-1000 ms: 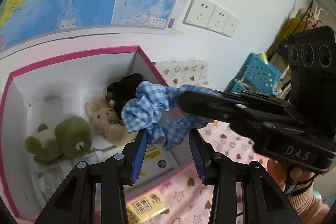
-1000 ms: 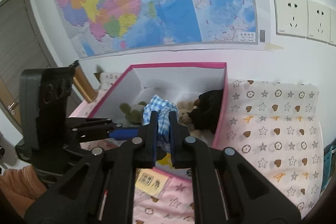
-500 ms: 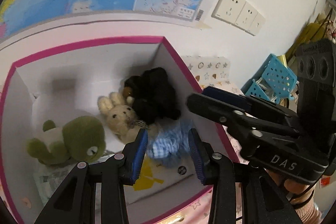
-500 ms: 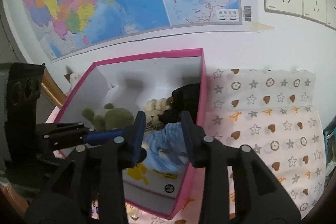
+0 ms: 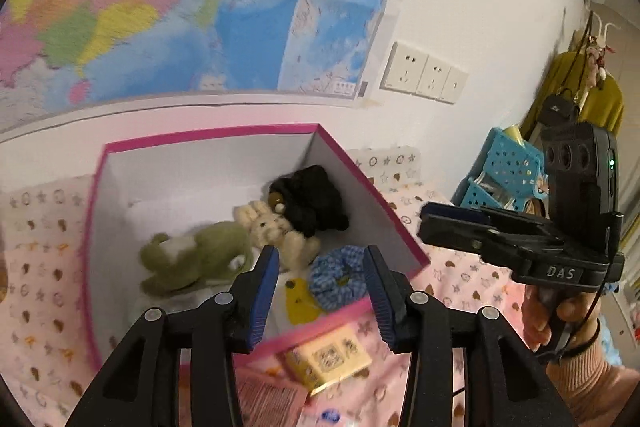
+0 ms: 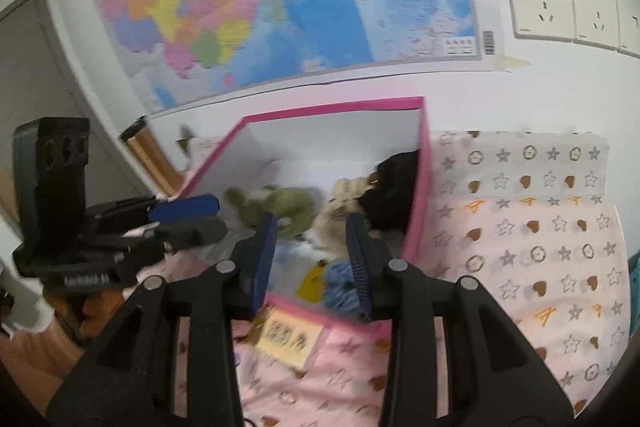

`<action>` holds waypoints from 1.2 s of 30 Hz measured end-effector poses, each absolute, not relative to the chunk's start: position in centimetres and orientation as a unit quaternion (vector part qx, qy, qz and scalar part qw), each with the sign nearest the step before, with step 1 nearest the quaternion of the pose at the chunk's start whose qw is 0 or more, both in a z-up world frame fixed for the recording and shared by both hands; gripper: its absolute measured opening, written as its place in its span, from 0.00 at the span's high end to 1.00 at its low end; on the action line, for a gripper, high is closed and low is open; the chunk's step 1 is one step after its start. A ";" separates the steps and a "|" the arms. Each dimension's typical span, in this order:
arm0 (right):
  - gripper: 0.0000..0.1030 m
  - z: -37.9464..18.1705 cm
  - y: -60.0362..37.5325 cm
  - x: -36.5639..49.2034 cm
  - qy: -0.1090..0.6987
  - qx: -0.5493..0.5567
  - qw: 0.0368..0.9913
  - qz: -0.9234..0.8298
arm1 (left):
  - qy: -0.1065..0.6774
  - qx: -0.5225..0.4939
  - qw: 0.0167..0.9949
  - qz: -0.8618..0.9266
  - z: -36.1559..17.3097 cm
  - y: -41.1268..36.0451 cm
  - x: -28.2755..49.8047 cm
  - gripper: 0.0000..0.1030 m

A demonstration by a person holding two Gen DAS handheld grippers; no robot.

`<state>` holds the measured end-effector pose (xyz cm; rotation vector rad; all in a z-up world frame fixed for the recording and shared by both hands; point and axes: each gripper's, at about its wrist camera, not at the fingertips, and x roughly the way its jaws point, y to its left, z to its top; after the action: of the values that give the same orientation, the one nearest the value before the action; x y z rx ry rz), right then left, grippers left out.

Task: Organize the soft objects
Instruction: 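Move the left gripper to the pink wet-wipe pouch on the sheet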

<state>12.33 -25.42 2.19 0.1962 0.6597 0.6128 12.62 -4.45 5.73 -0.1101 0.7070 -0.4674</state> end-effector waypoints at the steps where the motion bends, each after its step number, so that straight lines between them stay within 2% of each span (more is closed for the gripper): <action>1: 0.60 2.2 -25.3 11.5 0.315 0.093 0.894 0.306 | 0.339 -0.055 0.910 -0.230 5.6 -3.8 11.7 0.55; 5: 0.59 1.2 -24.6 9.2 0.322 0.092 0.880 0.338 | 0.348 -0.053 0.910 -0.220 4.2 -2.2 9.6 0.52; 16: 0.59 -5.9 -18.9 6.3 0.413 0.075 0.816 0.397 | 0.444 -0.080 0.878 -0.159 -4.1 1.8 8.7 0.52; 27: 0.58 -8.6 -13.8 7.2 0.435 0.035 0.807 0.398 | 0.474 -0.082 0.861 -0.167 -6.6 2.0 10.4 0.52; 32: 0.49 -9.1 -12.7 7.8 0.438 0.018 0.811 0.388 | 0.478 -0.083 0.854 -0.186 -6.8 2.0 10.7 0.52; 36: 0.49 -9.6 -12.5 7.4 0.449 0.004 0.802 0.394 | 0.487 -0.086 0.844 -0.209 -7.1 1.7 10.6 0.52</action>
<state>7.38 -12.47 -9.56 0.0079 0.9622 0.8444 10.58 1.71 -7.13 -0.1818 1.0272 -0.4404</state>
